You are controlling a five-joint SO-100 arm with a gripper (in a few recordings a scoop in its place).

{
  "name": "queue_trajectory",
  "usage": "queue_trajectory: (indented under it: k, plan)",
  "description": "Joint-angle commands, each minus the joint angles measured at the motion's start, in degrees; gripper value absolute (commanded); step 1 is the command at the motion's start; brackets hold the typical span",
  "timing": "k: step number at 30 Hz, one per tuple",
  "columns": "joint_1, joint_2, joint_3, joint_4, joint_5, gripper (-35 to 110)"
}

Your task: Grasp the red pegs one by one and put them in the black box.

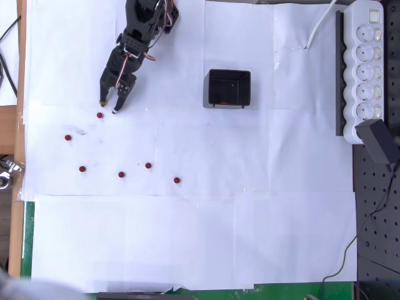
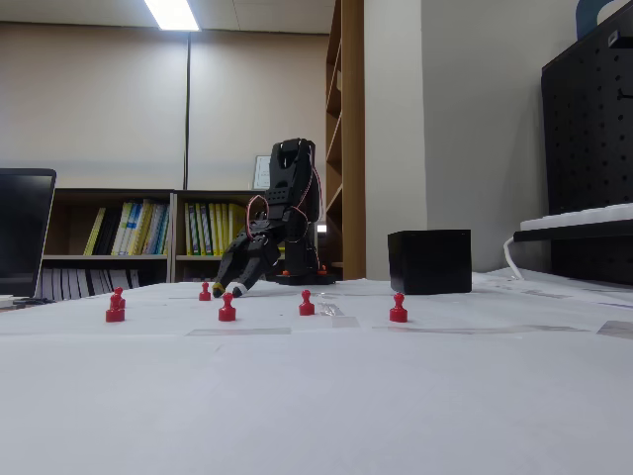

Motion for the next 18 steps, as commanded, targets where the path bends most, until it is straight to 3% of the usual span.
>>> queue_trajectory:
  k: [1,18]
  plan:
    - [1.32,2.90,4.57,-1.76,-0.70,12]
    - [2.90,8.35,9.40,-2.20,-0.26,12]
